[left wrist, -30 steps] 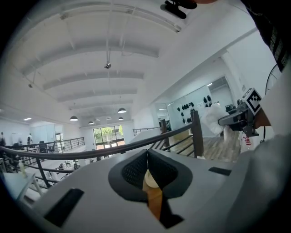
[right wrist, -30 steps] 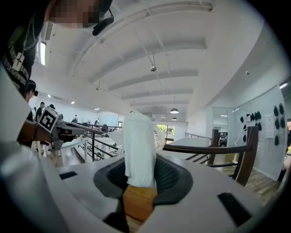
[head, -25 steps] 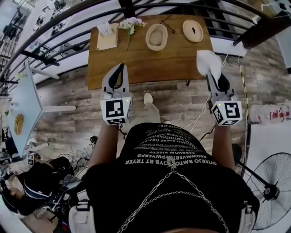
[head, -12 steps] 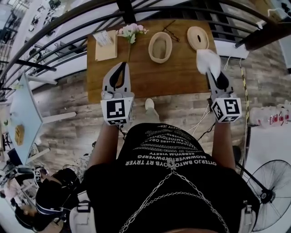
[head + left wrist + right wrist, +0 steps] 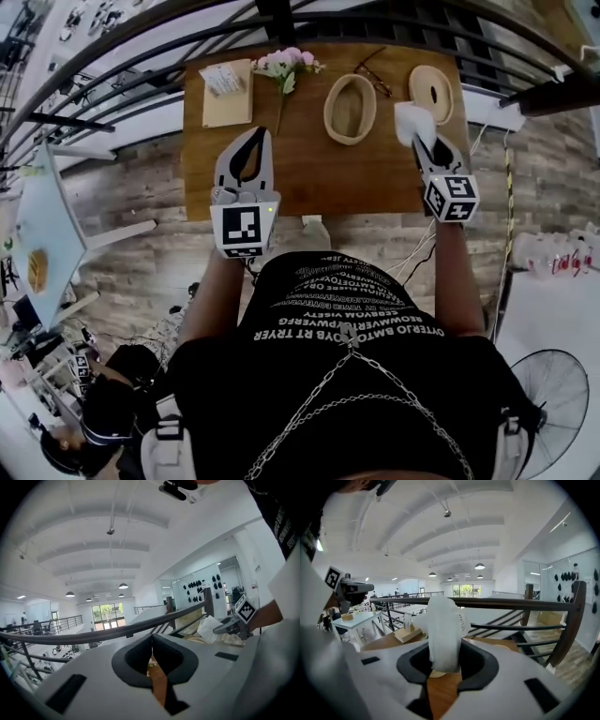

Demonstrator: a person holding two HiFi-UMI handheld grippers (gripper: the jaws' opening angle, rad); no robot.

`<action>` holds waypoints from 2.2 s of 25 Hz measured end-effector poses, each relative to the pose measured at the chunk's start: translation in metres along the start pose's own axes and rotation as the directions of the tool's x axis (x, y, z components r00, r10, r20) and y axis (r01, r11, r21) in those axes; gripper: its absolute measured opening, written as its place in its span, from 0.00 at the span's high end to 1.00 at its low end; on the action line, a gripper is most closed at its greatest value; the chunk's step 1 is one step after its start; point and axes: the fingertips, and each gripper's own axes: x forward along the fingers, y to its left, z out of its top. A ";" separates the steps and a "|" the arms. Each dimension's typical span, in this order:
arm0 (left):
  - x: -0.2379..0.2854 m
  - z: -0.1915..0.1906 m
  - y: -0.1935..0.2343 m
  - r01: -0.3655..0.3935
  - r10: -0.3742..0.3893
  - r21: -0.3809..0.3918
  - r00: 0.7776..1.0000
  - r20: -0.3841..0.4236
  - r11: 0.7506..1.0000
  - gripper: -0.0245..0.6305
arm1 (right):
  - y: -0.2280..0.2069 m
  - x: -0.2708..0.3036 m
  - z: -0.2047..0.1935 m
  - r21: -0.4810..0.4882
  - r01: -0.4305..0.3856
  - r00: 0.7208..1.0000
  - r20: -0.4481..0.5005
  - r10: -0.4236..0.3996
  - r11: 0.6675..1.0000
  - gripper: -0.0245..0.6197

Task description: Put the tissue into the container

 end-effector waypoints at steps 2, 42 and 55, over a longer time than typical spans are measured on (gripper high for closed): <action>0.004 -0.006 0.010 -0.006 0.006 -0.008 1.000 -0.018 1.000 0.92 | 0.005 0.027 -0.012 0.016 -0.027 0.999 -0.046 0.028 0.999 0.76; -0.086 -0.005 -0.018 -0.019 0.026 -0.113 0.998 0.056 0.993 0.92 | 0.041 -0.049 -0.008 -0.063 -0.042 0.999 -0.003 0.042 0.997 0.65; -0.190 0.032 -0.106 0.021 -0.011 -0.071 0.990 0.140 0.997 0.92 | 0.041 -0.276 0.041 -0.178 0.161 0.950 0.296 -0.103 0.971 0.94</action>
